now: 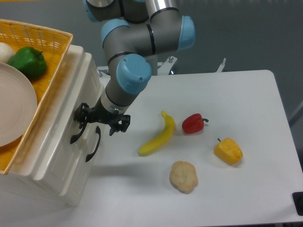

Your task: Slide the top white drawer open

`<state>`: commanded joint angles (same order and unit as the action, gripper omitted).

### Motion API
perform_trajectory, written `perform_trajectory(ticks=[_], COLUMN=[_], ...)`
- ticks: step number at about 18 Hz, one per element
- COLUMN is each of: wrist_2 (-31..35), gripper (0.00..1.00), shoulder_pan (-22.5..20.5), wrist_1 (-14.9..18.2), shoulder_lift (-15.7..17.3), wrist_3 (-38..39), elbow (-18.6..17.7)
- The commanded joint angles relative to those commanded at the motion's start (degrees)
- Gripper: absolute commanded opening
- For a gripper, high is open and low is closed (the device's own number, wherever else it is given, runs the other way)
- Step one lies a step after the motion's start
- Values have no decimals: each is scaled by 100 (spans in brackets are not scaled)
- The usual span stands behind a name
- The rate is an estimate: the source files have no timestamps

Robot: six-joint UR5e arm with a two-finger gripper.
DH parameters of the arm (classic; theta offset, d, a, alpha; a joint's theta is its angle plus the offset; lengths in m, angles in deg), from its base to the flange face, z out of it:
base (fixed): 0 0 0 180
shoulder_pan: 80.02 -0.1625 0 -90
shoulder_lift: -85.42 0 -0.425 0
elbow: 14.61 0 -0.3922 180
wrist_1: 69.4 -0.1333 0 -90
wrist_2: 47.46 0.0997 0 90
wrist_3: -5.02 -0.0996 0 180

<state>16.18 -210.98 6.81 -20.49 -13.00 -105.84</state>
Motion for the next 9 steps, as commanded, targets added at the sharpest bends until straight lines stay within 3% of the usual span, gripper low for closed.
perform_trajectory(ticks=[9], wrist_2=[264], gripper=[100], shoulder_pan=[-44], wrist_1=[35], shoulder_lift=[9], wrist_3=[0], elbow=[0])
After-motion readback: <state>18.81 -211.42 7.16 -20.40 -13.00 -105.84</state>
